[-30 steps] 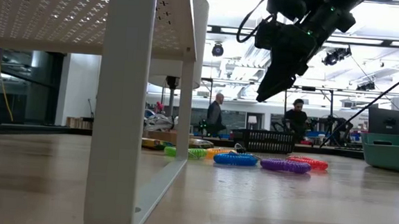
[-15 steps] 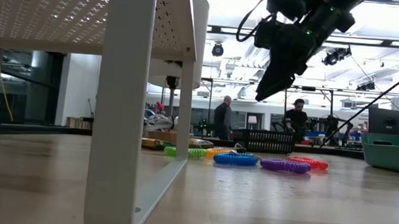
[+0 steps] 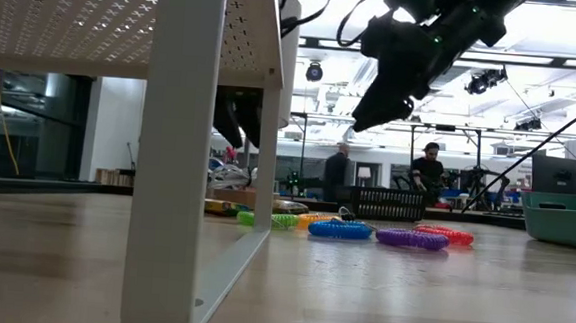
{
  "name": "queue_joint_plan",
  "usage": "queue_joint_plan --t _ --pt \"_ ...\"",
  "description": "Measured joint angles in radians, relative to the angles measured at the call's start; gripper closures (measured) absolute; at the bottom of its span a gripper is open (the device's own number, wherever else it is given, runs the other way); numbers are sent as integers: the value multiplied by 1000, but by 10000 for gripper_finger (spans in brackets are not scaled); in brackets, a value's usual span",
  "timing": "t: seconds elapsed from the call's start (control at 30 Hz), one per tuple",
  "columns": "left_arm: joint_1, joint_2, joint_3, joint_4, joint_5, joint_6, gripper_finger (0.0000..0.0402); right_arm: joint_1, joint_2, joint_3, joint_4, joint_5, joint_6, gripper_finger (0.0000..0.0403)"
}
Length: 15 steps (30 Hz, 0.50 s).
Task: Pick & Place Office Desk Supplies
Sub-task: Put the left yellow crayon box into the black bin
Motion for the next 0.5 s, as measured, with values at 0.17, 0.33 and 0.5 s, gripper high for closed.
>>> queue_joint_plan --t 0.17,0.33,0.5 --pt "13 -1 0 2 0 15 203 0 0 0 32 0 0 183" --pt "11 -1 0 5 2 16 203 0 0 0 39 0 0 183" --pt "7 -1 0 8 -1 40 203 0 0 0 40 0 0 183"
